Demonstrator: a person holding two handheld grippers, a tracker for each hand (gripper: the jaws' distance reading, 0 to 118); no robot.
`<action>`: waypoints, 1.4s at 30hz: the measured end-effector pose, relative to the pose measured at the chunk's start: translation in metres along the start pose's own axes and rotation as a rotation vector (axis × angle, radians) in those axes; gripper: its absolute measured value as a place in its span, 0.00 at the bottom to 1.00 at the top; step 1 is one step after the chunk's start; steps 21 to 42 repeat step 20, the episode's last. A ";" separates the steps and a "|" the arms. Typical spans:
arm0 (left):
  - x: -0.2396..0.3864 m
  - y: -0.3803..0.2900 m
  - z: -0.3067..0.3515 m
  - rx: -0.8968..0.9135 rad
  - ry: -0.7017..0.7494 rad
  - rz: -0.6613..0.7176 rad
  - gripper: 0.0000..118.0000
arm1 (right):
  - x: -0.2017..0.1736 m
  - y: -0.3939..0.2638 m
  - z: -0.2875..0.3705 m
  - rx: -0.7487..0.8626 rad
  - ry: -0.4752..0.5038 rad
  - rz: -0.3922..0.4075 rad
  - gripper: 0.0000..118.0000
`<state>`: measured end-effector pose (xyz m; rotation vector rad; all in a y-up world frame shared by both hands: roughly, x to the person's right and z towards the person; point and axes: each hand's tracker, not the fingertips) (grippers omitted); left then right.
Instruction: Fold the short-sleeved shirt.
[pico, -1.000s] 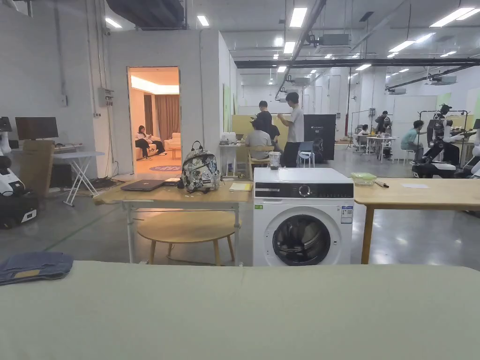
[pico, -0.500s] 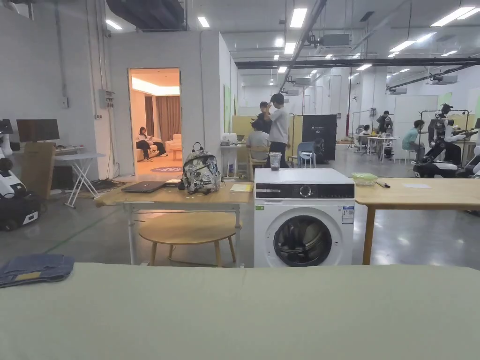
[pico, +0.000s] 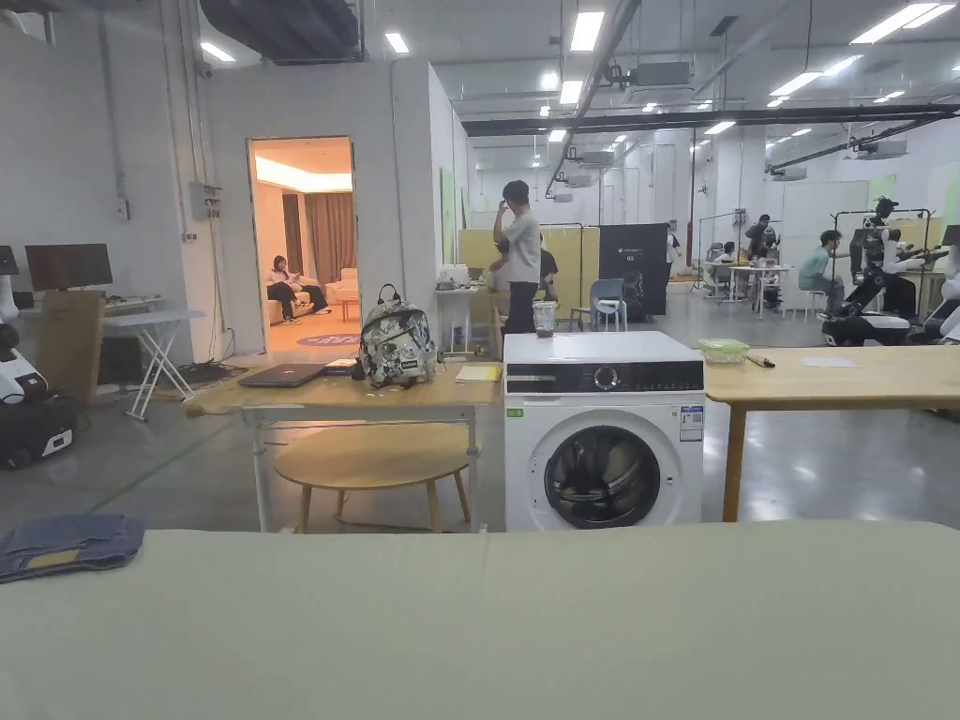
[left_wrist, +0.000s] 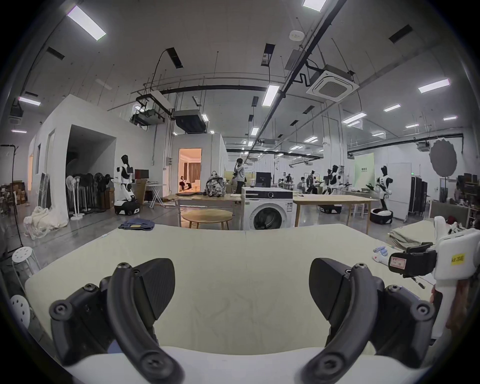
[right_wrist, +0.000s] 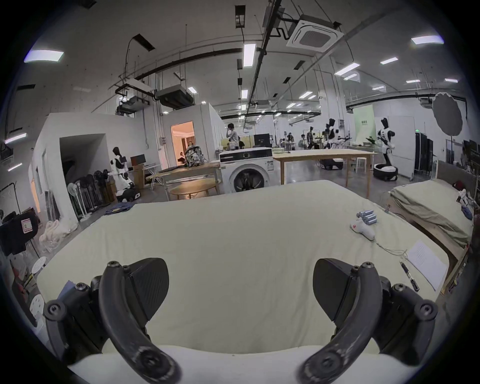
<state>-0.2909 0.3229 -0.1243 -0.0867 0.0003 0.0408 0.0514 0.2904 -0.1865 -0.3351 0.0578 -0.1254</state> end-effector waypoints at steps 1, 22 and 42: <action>0.000 0.000 0.000 0.001 -0.002 0.000 0.89 | -0.001 -0.001 -0.001 -0.002 -0.002 0.000 0.95; 0.005 0.004 -0.003 0.006 -0.023 0.044 0.89 | -0.012 -0.007 0.013 0.185 0.037 0.160 0.95; 0.005 0.004 -0.003 0.006 -0.023 0.044 0.89 | -0.012 -0.007 0.013 0.185 0.037 0.160 0.95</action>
